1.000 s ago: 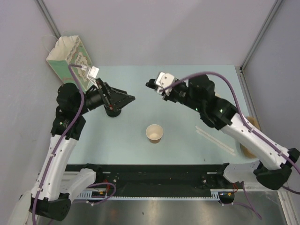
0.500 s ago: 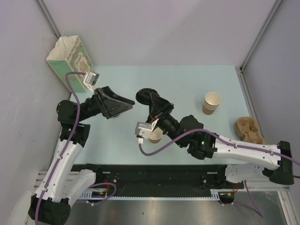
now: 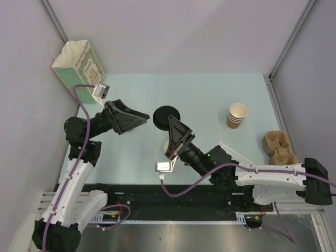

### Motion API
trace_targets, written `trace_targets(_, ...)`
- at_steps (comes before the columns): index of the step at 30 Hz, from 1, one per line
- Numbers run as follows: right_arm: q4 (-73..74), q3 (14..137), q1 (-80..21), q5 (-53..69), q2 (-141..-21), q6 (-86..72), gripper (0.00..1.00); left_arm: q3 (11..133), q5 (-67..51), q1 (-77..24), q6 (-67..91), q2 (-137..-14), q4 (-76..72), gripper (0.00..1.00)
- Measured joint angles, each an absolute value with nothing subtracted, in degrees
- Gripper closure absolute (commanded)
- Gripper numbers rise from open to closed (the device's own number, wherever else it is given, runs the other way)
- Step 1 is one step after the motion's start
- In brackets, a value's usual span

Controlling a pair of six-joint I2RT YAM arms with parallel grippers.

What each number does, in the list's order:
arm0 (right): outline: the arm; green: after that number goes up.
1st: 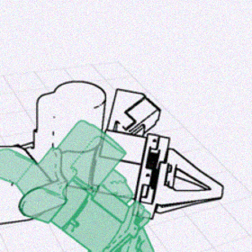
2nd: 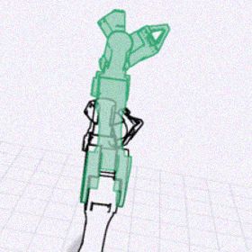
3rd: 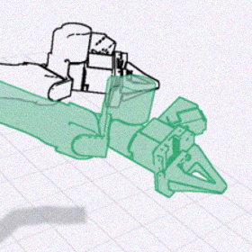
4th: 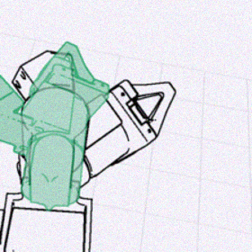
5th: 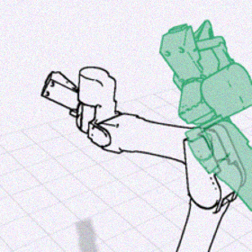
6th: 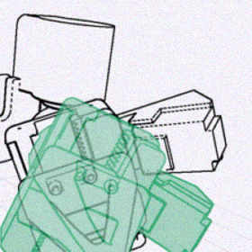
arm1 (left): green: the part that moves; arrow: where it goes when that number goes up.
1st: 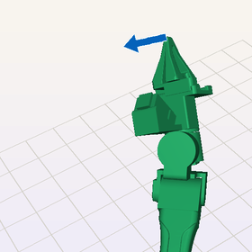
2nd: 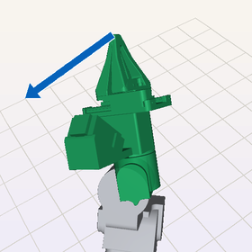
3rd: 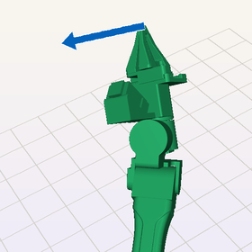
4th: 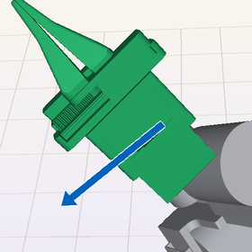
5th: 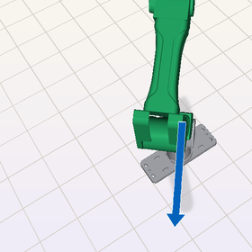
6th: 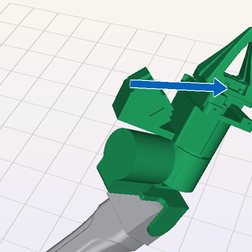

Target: Pack the takeout coffee

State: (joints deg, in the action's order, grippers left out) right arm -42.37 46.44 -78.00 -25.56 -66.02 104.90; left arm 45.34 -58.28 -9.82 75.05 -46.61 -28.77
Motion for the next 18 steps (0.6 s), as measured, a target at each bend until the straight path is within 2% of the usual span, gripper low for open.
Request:
trace_targets(9, -48.0, 41.1, -78.9, -20.6, -65.9, 111.6, 1.0, 45.0, -58.2, -10.2, 75.4, -47.2, -29.2, 0.18)
trace_targets(12, -48.7, 40.5, -79.4, -18.8, -65.1, 112.2, 1.0, 45.0, -58.7, -10.5, 73.6, -47.8, -28.3, 0.19)
trace_targets(14, -48.6, 40.0, -79.9, -18.1, -64.2, 112.3, 1.0, 45.3, -59.5, -10.5, 70.6, -48.3, -25.8, 0.19)
trace_targets(18, -46.3, 38.6, -81.6, -16.2, -59.7, 111.5, 1.0, 53.2, -65.2, -10.7, 53.7, -52.0, -8.5, 0.19)
